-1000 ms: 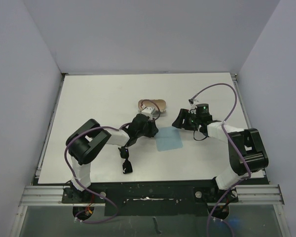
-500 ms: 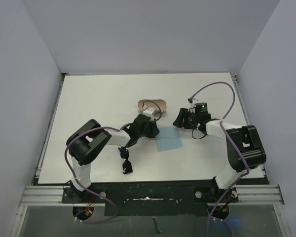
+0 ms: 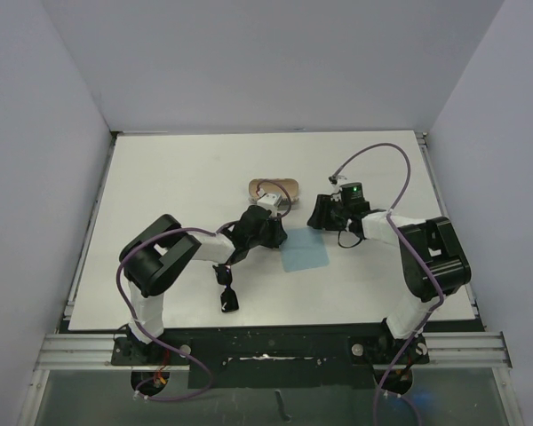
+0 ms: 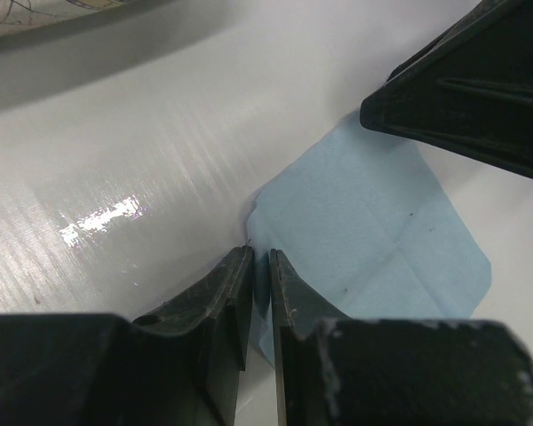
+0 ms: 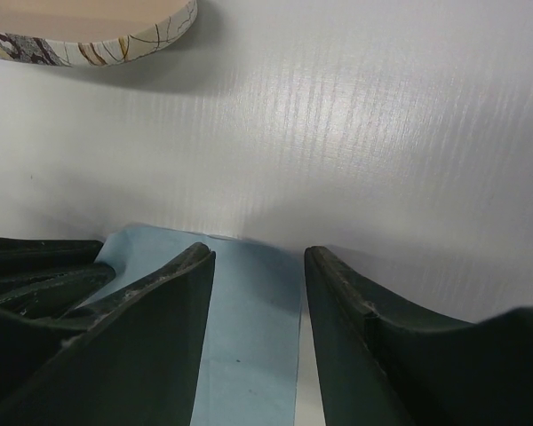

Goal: Organize the sunglasses
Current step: Fold the glasses cleaning cloth at the center of the board.

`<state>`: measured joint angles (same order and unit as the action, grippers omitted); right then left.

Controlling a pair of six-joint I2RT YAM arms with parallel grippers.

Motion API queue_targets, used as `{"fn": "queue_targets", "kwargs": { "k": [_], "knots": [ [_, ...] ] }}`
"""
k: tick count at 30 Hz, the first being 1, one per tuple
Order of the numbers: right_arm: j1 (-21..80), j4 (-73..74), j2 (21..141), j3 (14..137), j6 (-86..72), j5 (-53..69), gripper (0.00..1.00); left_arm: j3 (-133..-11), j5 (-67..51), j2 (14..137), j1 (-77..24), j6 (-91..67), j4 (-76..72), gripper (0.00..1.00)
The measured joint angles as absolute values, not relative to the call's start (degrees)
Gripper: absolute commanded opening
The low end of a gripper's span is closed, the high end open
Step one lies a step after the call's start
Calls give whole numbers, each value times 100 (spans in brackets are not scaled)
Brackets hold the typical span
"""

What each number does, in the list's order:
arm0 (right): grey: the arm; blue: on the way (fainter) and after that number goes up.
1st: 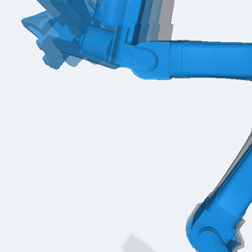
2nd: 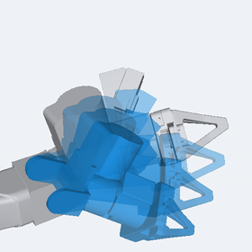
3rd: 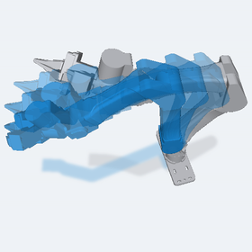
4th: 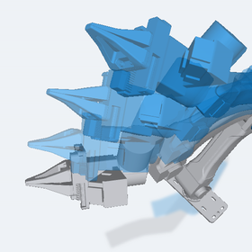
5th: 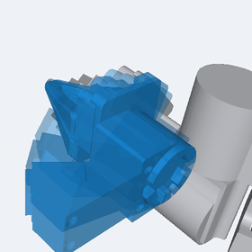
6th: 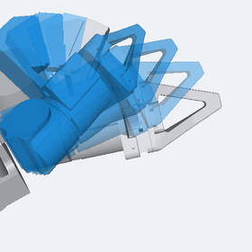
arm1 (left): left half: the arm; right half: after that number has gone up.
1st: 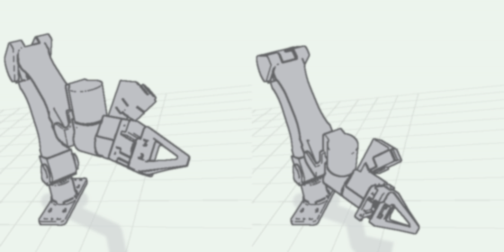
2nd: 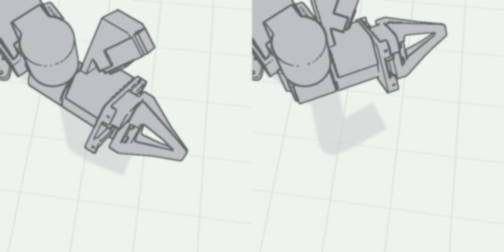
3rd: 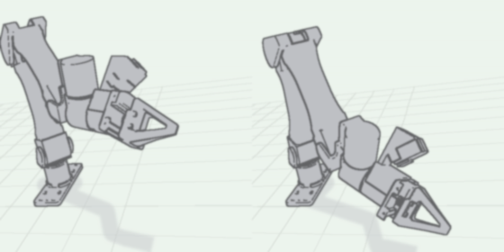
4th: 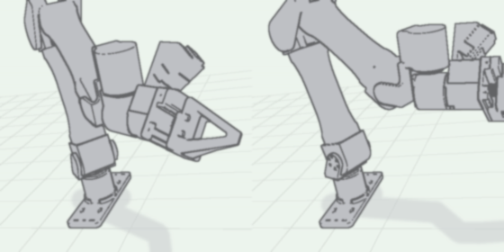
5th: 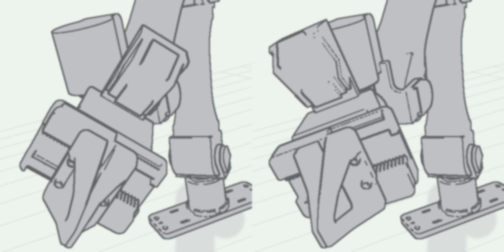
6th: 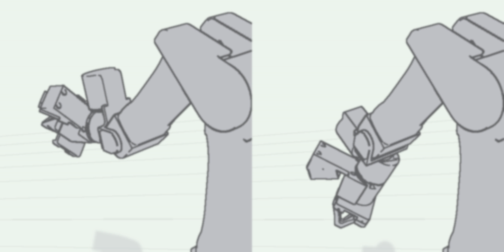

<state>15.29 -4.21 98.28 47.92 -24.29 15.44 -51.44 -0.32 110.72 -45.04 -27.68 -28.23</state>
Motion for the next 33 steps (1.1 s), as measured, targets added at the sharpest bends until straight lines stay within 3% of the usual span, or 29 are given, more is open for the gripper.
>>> {"fn": "queue_targets", "kwargs": {
  "k": [33],
  "knots": [
    [1693,-443,9891,4792,-2445,1485,27,-5144,-34,11072,-4504,-2764,-2825,14]
  ]
}}
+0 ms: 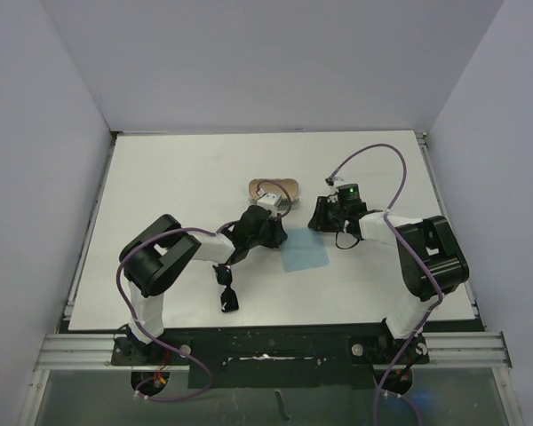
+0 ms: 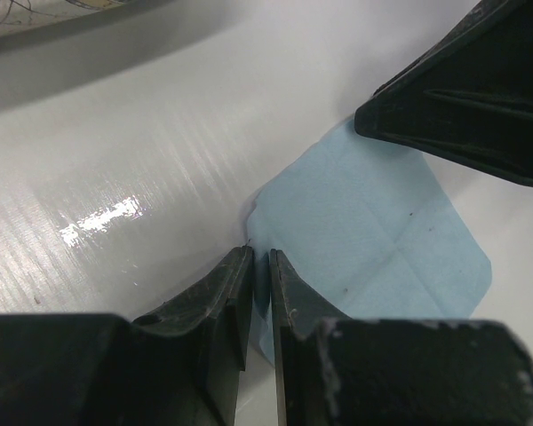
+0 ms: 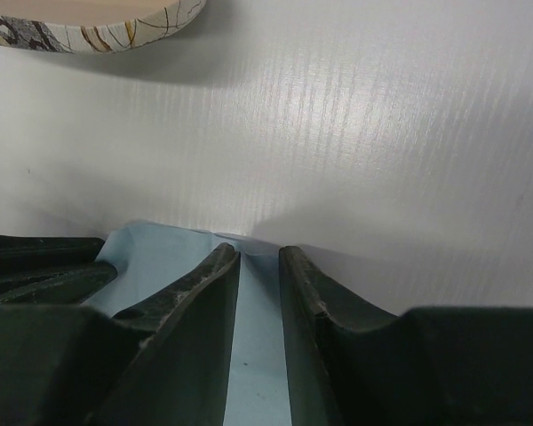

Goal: Organize the sunglasses
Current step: Fold the glasses cleaning cloth at the center of the board.

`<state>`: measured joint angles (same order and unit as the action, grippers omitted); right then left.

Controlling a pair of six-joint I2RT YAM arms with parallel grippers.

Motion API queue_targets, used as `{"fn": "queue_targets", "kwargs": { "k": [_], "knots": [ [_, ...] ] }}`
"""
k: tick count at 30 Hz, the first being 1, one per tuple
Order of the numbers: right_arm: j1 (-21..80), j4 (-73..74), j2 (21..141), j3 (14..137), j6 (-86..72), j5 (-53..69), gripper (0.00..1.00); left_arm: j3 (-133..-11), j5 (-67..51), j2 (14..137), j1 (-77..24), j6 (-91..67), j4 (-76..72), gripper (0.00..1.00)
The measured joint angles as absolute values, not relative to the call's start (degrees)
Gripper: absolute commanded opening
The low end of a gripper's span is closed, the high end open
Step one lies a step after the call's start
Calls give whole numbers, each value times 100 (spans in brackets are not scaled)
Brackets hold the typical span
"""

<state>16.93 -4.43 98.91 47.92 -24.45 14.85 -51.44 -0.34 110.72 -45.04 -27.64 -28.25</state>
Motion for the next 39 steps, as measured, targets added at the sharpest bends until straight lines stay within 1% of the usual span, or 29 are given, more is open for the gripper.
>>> {"fn": "queue_targets", "kwargs": {
  "k": [7,14,17,18,28,39],
  "knots": [
    [1686,-421,9891,4790,-2447,1452,25,-5144,-36,11072,-4504,-2740,-2823,14],
    [1682,-375,9891,4790,-2447,1415,10,-5144,-49,11072,-4501,-2657,-2814,11],
    [1680,-362,9891,4790,-2449,1404,1,-5148,-49,11072,-4501,-2602,-2799,10],
    [1680,-360,9891,4790,-2449,1400,0,-5155,-49,11072,-4501,-2569,-2786,10],
    [1682,-329,9872,4786,-2449,1391,0,-5323,-71,11072,-4484,-2226,-2484,8],
    [1691,-281,9511,4777,-2449,1369,0,-5474,-40,11072,-4442,-1883,-2200,8]
  ]
}}
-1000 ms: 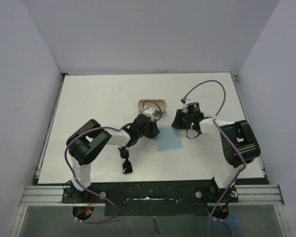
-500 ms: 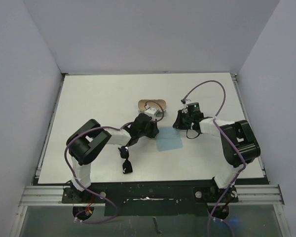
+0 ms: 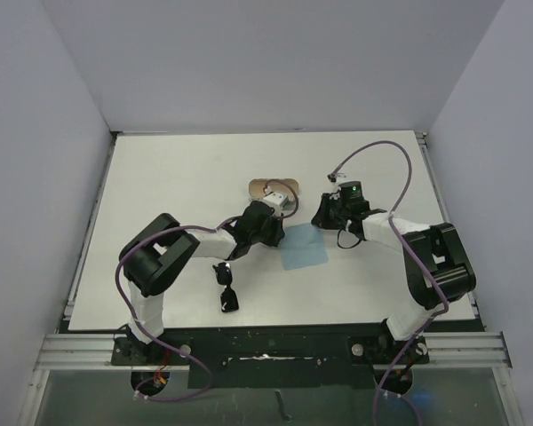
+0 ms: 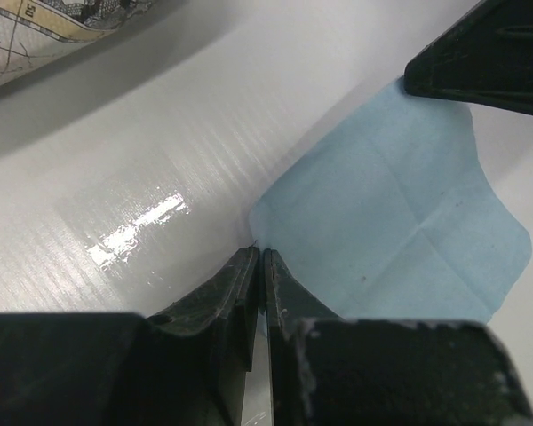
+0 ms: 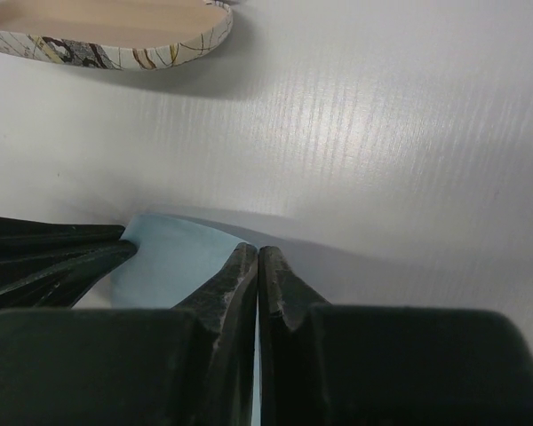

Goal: Organize the sunglasses
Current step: Fold the glasses cleaning cloth at the center of the board.

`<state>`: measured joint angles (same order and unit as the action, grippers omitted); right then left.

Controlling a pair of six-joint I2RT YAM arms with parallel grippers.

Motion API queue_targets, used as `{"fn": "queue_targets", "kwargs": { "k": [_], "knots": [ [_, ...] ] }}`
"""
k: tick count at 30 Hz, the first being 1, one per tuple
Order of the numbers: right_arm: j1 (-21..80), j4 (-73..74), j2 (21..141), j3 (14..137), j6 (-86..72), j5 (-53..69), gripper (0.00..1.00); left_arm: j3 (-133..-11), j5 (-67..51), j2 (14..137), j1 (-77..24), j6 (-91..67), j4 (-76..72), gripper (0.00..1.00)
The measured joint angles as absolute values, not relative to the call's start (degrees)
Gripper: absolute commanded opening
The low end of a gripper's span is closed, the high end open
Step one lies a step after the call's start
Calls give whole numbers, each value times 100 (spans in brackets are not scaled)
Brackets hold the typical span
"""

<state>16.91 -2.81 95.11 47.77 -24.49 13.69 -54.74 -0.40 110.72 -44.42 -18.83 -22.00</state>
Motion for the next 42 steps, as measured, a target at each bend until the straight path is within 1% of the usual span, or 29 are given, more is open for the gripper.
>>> {"fn": "queue_targets", "kwargs": {
  "k": [23,42],
  "knots": [
    [1730,-333,9411,4650,-2453,1227,0,-6051,80,11072,-4329,-1271,-1505,9],
    [1726,-558,9417,4571,-2488,1197,0,-5907,82,11128,-4357,-1291,-1509,8]
  ]
}}
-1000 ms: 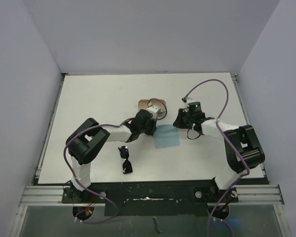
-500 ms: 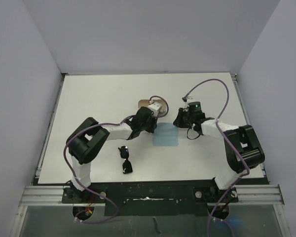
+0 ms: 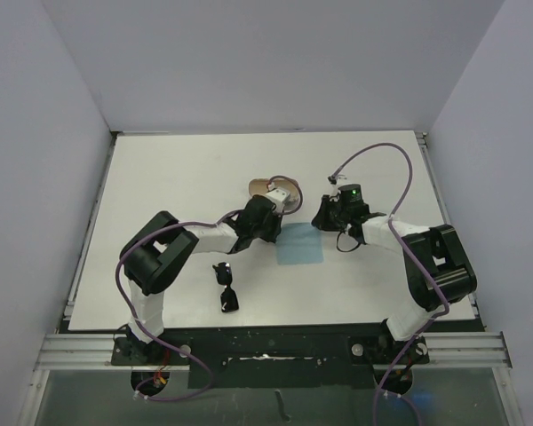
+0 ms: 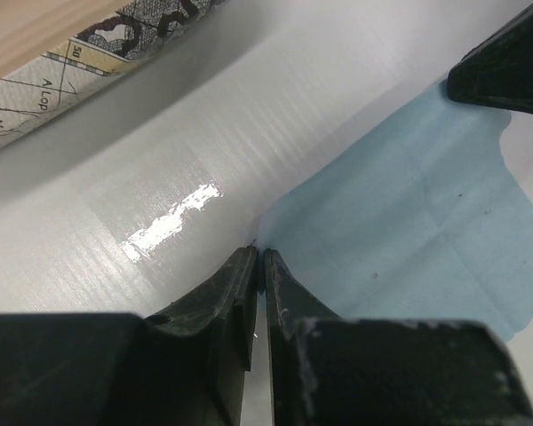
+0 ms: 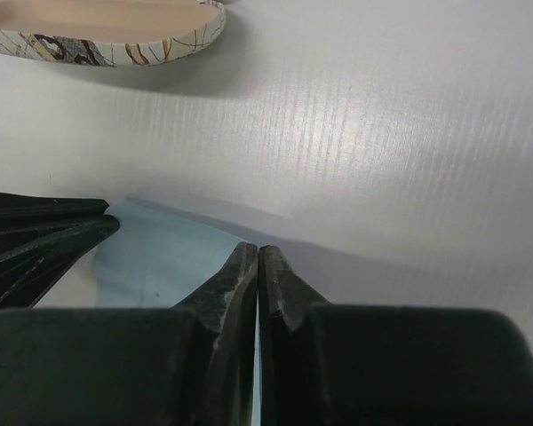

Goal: Organize the sunglasses
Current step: Fold the glasses cleaning cloth at the center of the board.

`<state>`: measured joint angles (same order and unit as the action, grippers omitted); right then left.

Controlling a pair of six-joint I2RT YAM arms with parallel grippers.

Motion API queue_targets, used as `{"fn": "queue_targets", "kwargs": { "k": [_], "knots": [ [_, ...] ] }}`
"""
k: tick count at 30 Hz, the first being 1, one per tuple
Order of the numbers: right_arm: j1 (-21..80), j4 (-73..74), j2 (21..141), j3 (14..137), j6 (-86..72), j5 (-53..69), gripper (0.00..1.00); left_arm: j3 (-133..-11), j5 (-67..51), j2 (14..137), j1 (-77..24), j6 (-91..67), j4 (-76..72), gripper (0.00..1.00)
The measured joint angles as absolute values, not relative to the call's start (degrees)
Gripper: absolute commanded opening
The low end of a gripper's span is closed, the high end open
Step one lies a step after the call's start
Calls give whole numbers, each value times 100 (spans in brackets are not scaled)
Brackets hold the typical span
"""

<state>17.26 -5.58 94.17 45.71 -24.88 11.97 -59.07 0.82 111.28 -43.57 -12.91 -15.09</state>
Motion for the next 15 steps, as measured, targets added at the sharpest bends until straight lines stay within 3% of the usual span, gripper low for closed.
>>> {"fn": "queue_targets", "kwargs": {
  "k": [15],
  "knots": [
    [1811,-596,9413,4392,-2493,1138,0,-5760,252,10916,-4493,-1306,-1601,4]
  ]
}}
